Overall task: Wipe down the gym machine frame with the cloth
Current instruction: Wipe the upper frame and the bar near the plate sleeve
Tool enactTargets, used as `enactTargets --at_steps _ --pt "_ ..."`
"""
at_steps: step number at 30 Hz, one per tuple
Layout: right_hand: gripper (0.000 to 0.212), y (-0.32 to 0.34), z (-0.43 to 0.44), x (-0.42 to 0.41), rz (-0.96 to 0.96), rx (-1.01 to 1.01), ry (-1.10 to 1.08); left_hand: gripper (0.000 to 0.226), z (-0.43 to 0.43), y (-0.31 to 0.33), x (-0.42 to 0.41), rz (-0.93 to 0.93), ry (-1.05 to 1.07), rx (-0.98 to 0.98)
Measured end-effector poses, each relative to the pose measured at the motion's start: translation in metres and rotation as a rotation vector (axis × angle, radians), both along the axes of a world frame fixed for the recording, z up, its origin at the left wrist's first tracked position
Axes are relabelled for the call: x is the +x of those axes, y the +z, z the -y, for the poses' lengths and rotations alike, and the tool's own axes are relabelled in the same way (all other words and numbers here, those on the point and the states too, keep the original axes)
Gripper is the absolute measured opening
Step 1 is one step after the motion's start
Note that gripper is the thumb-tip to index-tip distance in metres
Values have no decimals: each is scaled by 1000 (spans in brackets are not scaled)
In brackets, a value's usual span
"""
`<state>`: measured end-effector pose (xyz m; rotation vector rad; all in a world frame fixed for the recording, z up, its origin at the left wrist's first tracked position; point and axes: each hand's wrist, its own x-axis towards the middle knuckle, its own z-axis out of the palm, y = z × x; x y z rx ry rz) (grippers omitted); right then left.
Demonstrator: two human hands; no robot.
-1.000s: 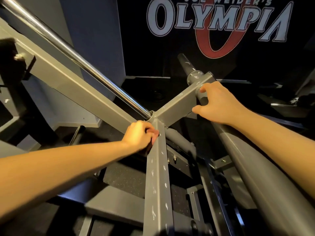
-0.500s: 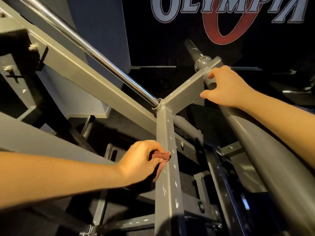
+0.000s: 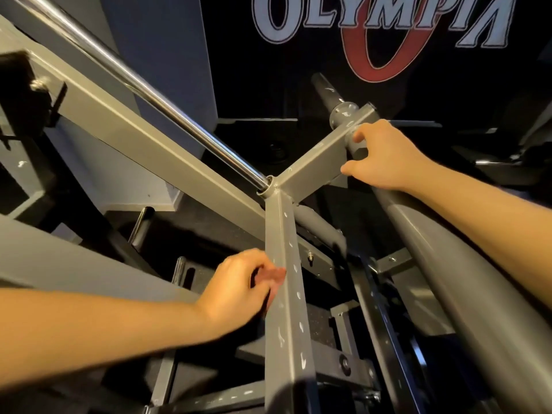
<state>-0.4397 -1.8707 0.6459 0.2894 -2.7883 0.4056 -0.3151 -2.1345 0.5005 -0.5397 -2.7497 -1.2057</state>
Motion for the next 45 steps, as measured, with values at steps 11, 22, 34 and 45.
enactTargets --at_steps 11,22,34,45 --pt "49 1 0 -1 -9 41 -3 17 -2 0 -104 -3 169 -59" --pt "53 -2 -1 -7 -2 46 7 21 -1 1 -34 15 -10 -20" --pt "49 2 1 -2 15 41 24 8 9 0 41 -81 -295 -34" --pt "47 0 -2 -4 15 59 16 20 -14 -3 -30 -2 116 132"
